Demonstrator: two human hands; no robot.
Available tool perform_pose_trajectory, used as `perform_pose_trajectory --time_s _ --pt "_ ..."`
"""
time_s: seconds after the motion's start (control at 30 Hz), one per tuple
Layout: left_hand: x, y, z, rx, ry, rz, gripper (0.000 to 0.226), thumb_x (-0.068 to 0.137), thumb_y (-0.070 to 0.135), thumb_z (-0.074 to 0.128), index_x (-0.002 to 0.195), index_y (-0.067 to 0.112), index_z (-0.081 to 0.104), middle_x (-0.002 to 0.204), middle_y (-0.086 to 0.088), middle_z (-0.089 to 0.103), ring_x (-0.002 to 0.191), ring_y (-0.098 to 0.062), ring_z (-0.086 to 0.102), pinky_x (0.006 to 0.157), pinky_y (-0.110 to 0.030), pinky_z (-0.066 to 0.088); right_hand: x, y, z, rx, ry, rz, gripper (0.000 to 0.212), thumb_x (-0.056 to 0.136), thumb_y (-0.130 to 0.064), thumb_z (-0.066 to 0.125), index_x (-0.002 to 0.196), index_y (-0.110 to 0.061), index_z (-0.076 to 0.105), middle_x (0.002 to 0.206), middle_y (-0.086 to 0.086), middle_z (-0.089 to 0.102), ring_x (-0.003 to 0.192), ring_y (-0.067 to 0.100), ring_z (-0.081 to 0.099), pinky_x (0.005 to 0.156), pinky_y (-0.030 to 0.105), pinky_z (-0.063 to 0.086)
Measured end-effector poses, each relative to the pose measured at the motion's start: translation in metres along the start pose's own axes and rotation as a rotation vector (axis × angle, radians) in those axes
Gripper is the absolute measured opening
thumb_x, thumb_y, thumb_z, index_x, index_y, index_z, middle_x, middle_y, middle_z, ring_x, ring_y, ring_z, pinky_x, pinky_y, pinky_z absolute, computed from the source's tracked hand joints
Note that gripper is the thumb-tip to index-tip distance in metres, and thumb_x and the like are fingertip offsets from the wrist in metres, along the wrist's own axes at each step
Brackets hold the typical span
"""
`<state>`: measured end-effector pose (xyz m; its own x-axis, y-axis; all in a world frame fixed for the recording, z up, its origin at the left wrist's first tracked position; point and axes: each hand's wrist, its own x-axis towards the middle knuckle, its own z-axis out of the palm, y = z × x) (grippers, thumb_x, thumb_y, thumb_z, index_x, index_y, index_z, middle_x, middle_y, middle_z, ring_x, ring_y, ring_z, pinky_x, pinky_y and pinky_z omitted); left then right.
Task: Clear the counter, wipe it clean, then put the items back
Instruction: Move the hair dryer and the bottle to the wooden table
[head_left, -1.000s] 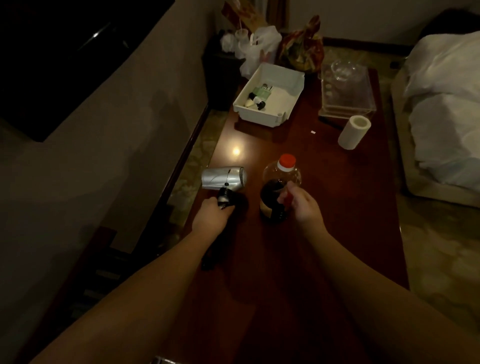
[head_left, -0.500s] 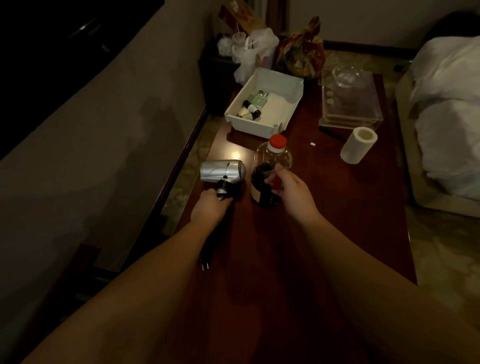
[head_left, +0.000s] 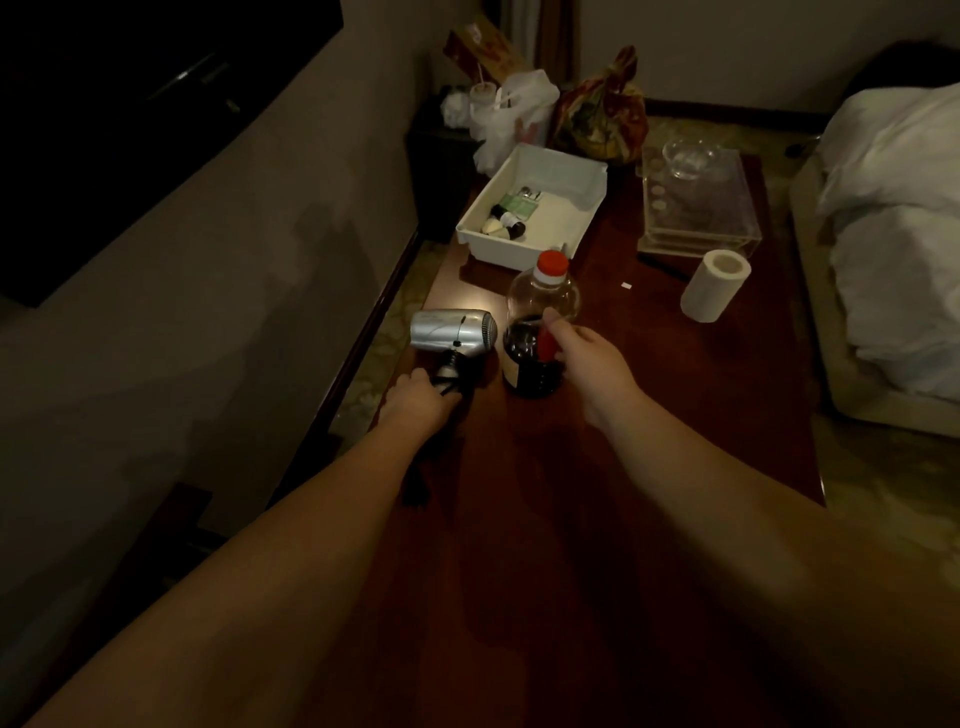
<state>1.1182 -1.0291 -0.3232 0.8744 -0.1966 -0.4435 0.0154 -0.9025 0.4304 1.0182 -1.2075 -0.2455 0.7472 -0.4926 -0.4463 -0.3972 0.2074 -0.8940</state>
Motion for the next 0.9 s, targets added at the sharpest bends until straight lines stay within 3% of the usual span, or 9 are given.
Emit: perform_pose_trajectory --time_s 0.1,0.23,0.33,0.47,0.57,0.63,0.73,0.83,0.9 --pt "-0.021 -0.011 -0.006 -0.062 0.023 0.038 0.060 0.082 0.063 0.053 0.116 0.013 0.054 0.114 -0.012 0.057 0.102 -0.032 0.057 0.089 -0.047 0.049 -0.013 0.002 -0.005 -0.143 0.050 -0.026 0.061 0.086 -0.056 0.058 0.132 -0.016 0.048 0.117 -0.001 0.053 0.104 0.015 0.049 0.082 0.030 0.035" --pt "-0.071 -0.019 -0.022 -0.072 0.047 0.101 0.041 0.092 0.042 0.054 0.117 0.010 0.054 0.117 -0.011 0.052 0.098 -0.027 0.056 0.075 -0.036 0.048 -0.046 0.012 -0.009 -0.298 0.104 -0.033 0.057 0.092 -0.050 0.052 0.136 -0.015 0.043 0.126 0.004 0.051 0.105 0.018 0.048 0.082 0.033 0.036" --pt "-0.117 -0.028 -0.036 -0.082 0.037 0.149 0.037 0.096 0.037 0.052 0.118 0.008 0.055 0.109 -0.006 0.054 0.085 -0.017 0.053 0.059 -0.027 0.040 -0.080 0.017 -0.008 -0.414 0.104 -0.026 0.041 0.094 -0.036 0.052 0.128 -0.014 0.049 0.116 0.006 0.057 0.088 0.016 0.052 0.078 0.033 0.039" --pt "-0.187 -0.053 -0.058 -0.088 0.052 0.220 0.041 0.096 0.036 0.053 0.128 0.010 0.053 0.122 -0.006 0.056 0.091 -0.018 0.057 0.070 -0.029 0.045 -0.143 0.015 0.003 -0.605 0.014 -0.074 0.031 0.094 -0.026 0.050 0.116 -0.004 0.056 0.097 0.010 0.061 0.085 0.023 0.060 0.079 0.038 0.048" --pt "-0.236 -0.076 -0.075 -0.083 0.066 0.247 0.037 0.095 0.036 0.053 0.125 0.014 0.056 0.119 -0.005 0.059 0.094 -0.018 0.060 0.078 -0.032 0.051 -0.194 0.015 0.016 -0.725 -0.088 -0.131 0.031 0.092 -0.025 0.050 0.108 -0.001 0.063 0.078 0.007 0.059 0.066 0.019 0.056 0.059 0.030 0.042" --pt "-0.273 -0.094 -0.087 -0.072 0.081 0.259 0.037 0.095 0.036 0.053 0.124 0.015 0.057 0.118 -0.004 0.060 0.097 -0.019 0.061 0.083 -0.035 0.052 -0.231 0.016 0.026 -0.811 -0.121 -0.171 0.029 0.092 -0.027 0.050 0.108 -0.006 0.062 0.089 0.008 0.063 0.072 0.019 0.057 0.060 0.028 0.039" --pt "-0.327 -0.123 -0.103 -0.055 0.113 0.276 0.031 0.095 0.039 0.053 0.117 0.016 0.059 0.109 0.000 0.062 0.087 -0.013 0.060 0.070 -0.028 0.050 -0.284 0.019 0.042 -0.924 -0.163 -0.248 0.034 0.094 -0.025 0.048 0.116 -0.002 0.060 0.110 0.018 0.064 0.093 0.031 0.061 0.069 0.030 0.039" --pt "-0.383 -0.155 -0.114 -0.019 0.155 0.283 0.032 0.095 0.041 0.053 0.115 0.018 0.059 0.106 0.001 0.063 0.078 -0.008 0.056 0.058 -0.023 0.042 -0.334 0.029 0.058 -1.048 -0.203 -0.323 0.029 0.095 -0.030 0.046 0.115 -0.013 0.058 0.108 0.011 0.062 0.089 0.024 0.058 0.065 0.026 0.038" --pt "-0.419 -0.178 -0.120 0.018 0.177 0.267 0.034 0.096 0.041 0.052 0.119 0.017 0.059 0.110 0.001 0.061 0.080 -0.009 0.056 0.063 -0.026 0.042 -0.361 0.037 0.068 -1.113 -0.233 -0.373 0.020 0.093 -0.034 0.048 0.104 -0.020 0.056 0.103 0.005 0.061 0.082 0.019 0.057 0.059 0.027 0.040"
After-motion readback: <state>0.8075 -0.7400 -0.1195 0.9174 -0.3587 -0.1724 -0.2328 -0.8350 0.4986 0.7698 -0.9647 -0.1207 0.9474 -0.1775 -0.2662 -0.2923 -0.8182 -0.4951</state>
